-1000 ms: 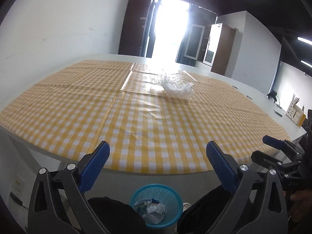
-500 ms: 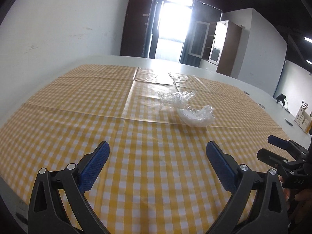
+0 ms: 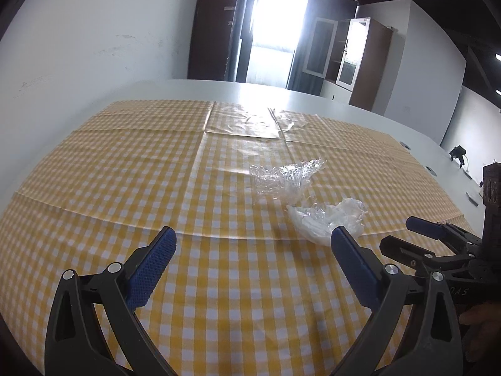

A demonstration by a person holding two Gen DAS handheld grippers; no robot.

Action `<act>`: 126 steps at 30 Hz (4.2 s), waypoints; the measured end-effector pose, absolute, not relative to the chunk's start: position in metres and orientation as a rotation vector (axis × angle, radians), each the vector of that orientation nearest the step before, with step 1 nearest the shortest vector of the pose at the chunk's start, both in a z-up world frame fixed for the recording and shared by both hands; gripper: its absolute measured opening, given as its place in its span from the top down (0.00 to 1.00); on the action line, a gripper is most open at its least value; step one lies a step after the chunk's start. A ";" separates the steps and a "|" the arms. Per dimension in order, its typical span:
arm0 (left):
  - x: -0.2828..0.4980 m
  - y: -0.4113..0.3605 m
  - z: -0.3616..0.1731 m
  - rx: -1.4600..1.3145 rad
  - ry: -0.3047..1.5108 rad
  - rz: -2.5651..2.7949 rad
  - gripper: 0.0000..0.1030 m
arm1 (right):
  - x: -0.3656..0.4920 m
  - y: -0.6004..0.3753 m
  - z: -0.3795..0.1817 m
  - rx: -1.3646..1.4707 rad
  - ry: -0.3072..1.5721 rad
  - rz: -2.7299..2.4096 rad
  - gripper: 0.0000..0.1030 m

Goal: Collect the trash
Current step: 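Grasp the clear plastic wrapper with the left gripper while the right grasps another piece, then carry both clear plastic pieces down over the blue wastebasket with both grippers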

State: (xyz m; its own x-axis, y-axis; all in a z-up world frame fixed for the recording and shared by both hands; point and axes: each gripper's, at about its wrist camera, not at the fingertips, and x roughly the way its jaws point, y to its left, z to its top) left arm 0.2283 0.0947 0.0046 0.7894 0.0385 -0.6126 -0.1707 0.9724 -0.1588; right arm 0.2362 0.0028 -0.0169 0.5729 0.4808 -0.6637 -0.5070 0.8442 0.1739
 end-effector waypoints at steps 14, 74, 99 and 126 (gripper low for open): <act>0.307 0.100 -0.001 -0.211 0.743 0.105 0.07 | 0.298 0.027 -0.048 -0.009 0.916 0.594 0.32; 0.062 0.006 0.013 -0.266 0.566 -0.020 0.46 | 0.068 -0.081 -0.021 -0.053 0.669 0.657 0.85; -0.059 0.002 -0.063 -0.259 0.698 -0.102 0.46 | -0.061 -0.121 -0.072 -0.108 0.700 0.661 0.85; 0.037 0.023 -0.238 -0.346 1.040 -0.040 0.46 | 0.017 -0.084 -0.252 -0.139 1.129 0.595 0.85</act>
